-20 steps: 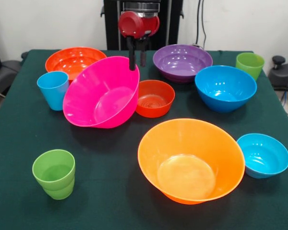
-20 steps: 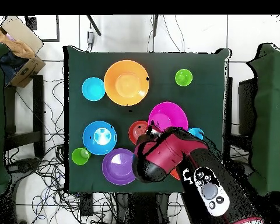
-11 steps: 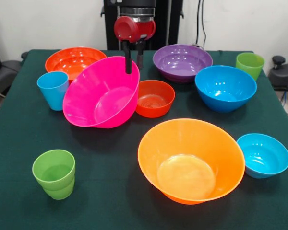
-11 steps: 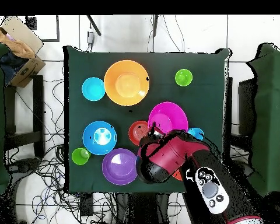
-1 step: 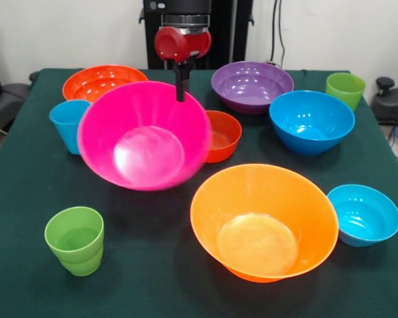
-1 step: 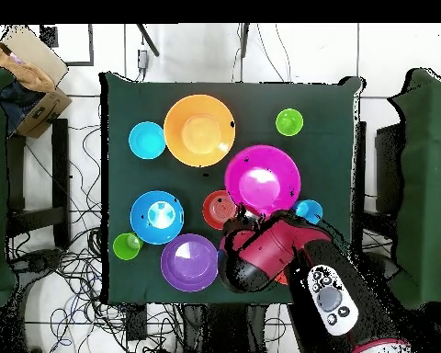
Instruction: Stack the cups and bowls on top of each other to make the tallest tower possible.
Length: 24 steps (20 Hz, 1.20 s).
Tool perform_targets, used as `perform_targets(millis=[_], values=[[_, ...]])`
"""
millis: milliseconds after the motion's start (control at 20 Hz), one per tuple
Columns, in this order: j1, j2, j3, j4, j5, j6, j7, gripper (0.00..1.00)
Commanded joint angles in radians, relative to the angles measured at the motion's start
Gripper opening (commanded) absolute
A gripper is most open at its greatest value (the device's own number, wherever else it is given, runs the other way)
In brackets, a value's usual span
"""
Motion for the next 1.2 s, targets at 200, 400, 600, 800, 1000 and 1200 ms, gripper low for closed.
perform_targets(millis=[200, 400, 600, 800, 1000, 1200], values=[[0.037, 0.037, -0.025, -0.049, -0.01, -0.03, 0.096, 0.0], [0.061, 0.036, -0.047, -0.058, -0.013, -0.033, 0.114, 0.0], [0.082, 0.016, -0.06, -0.06, 0.004, -0.022, 0.122, 0.0], [0.074, -0.025, -0.047, -0.044, 0.04, -0.005, 0.103, 0.0], [0.064, -0.081, -0.027, -0.02, 0.089, 0.029, 0.074, 0.0], [0.071, -0.156, -0.026, -0.013, 0.134, 0.062, 0.053, 0.0]])
